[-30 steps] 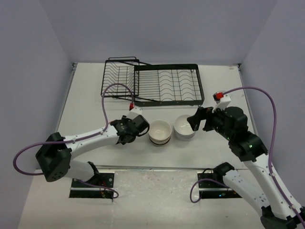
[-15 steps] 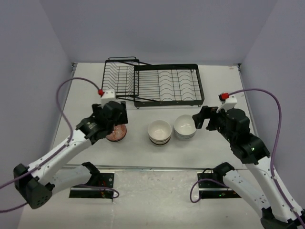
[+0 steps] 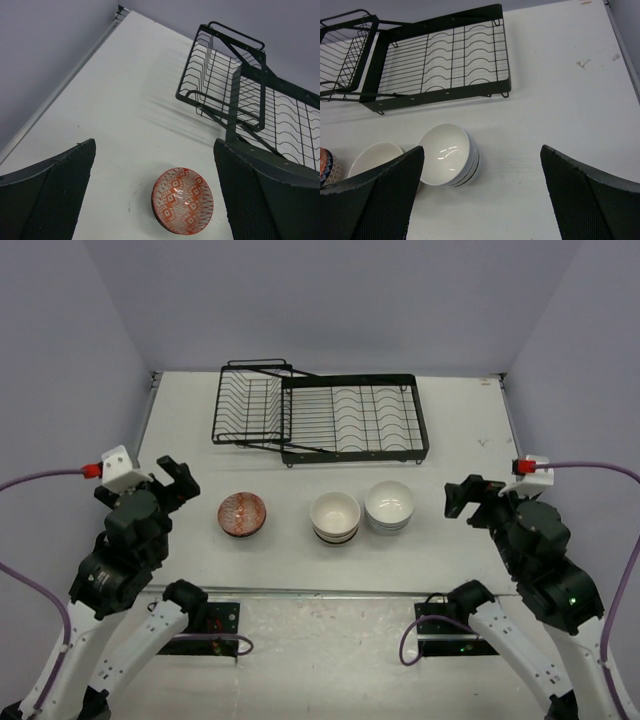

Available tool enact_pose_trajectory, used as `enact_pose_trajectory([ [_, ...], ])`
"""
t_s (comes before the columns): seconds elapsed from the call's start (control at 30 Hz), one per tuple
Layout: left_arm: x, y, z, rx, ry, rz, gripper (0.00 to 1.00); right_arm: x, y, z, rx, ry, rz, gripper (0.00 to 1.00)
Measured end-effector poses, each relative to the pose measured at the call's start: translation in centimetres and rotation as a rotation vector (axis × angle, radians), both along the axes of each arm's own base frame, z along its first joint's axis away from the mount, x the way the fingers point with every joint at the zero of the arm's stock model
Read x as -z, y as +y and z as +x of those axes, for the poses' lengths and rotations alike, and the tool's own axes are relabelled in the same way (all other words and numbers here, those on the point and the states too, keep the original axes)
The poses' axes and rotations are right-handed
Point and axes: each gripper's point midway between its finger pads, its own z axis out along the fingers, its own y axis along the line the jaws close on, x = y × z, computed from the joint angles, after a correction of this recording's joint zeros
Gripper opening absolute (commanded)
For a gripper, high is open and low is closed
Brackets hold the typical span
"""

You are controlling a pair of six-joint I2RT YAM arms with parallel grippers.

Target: Unload the bowls from the dish rack

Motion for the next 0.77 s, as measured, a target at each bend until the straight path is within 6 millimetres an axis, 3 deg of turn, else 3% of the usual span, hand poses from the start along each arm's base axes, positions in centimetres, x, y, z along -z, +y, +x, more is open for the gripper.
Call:
enact_pose_trajectory([
  [0.2,3.0,1.1,-1.1,-0.026,0.024,0.035,1.00,1.2,-1.2,-1.3,0.014,-0.045,-0.020,0.99],
  [0.37,4.9,1.0,-1.0,-0.019,0.051,0.051,1.00,2.4,-1.0,-0.8,0.008,-0.031,-0.046,0.99],
  [0.77,4.7,0.7,-0.5,-0.008,0.036,0.064,1.00,2.7,-0.6,0.4,0.012,-0.012,-0.061,0.99],
])
